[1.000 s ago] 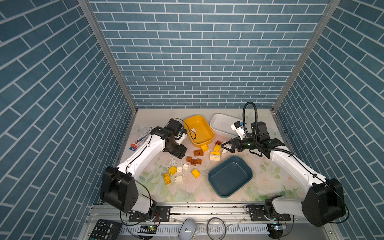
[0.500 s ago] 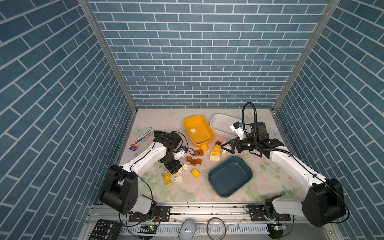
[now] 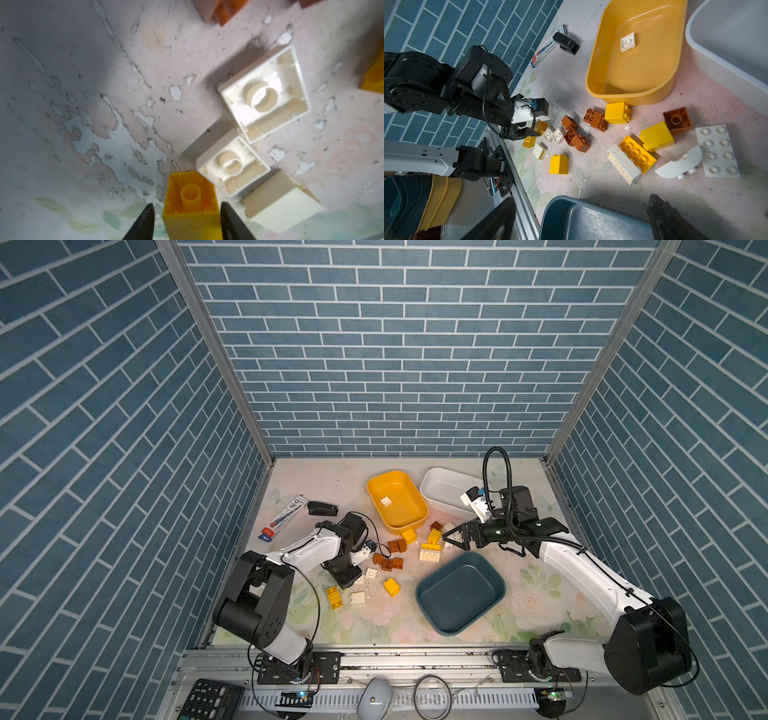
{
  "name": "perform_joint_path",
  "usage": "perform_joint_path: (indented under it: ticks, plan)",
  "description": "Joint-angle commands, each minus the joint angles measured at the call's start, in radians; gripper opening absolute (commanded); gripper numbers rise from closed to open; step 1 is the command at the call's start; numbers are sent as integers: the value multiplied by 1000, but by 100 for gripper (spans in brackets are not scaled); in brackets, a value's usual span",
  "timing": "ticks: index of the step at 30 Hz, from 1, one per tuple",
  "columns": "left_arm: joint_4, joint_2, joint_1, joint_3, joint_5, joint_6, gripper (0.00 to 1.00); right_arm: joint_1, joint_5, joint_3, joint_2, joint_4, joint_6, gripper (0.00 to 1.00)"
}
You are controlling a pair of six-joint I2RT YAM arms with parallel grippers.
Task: Sort the legos into containers by color
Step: 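Move the left gripper back to the bricks and grasp a yellow brick, then carry the yellow brick with the left gripper and drop it into the white tub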
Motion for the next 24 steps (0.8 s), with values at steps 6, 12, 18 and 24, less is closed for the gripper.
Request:
perform_joint_path:
  ticks: [6,12,18,24]
  plan:
    - [-2,5,19,8,19,-1,30,2,28,0,-31,-38,-44,99]
    - [-99,-28,22,129,57,-53,28,-19,9,10,-26,9,-10,99]
    - [-139,-34,6,345,158,-238,26,-79,-53,30,-15,50,19,99]
    - [-15,32,-57,508,232,-422,24,-140,-63,70,-6,49,14,99]
